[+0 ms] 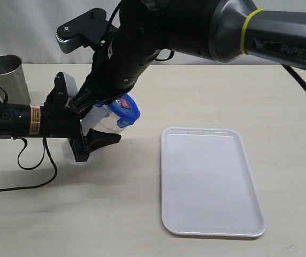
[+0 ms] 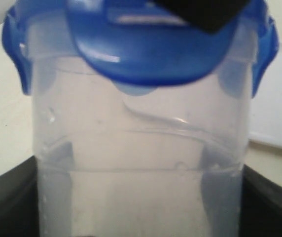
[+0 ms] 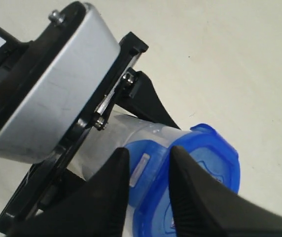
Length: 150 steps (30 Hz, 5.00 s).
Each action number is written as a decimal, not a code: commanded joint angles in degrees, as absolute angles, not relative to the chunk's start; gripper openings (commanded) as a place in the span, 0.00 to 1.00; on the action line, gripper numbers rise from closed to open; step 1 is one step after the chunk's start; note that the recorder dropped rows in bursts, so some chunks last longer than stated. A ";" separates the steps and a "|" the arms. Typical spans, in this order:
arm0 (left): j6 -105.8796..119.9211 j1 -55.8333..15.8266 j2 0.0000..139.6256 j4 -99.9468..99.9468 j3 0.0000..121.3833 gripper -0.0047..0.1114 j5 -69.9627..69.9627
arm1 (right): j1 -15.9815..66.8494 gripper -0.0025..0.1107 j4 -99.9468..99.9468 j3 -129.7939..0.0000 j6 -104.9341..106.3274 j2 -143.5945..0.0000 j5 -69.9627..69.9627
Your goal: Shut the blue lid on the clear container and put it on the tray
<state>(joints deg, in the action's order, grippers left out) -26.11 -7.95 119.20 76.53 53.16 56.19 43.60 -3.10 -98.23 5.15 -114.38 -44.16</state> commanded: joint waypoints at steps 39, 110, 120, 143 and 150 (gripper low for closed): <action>-24.02 -8.08 118.97 75.33 53.50 0.04 60.25 | 44.61 0.45 -10.93 -107.22 0.77 -121.99 -59.46; -21.14 -8.08 118.97 74.84 53.50 0.04 60.24 | 41.44 0.20 5.71 -107.22 17.30 -110.65 -53.60; -20.61 -8.08 118.97 74.84 53.50 0.04 61.78 | 41.19 0.11 5.57 -102.49 17.30 -106.30 -50.33; -19.54 -8.08 118.97 74.55 53.50 0.04 69.96 | 41.47 0.06 6.95 -91.24 18.84 -108.27 -41.88; -19.54 -8.08 118.97 73.70 53.50 0.04 69.96 | 41.47 0.06 12.88 -91.24 22.06 -108.14 -42.38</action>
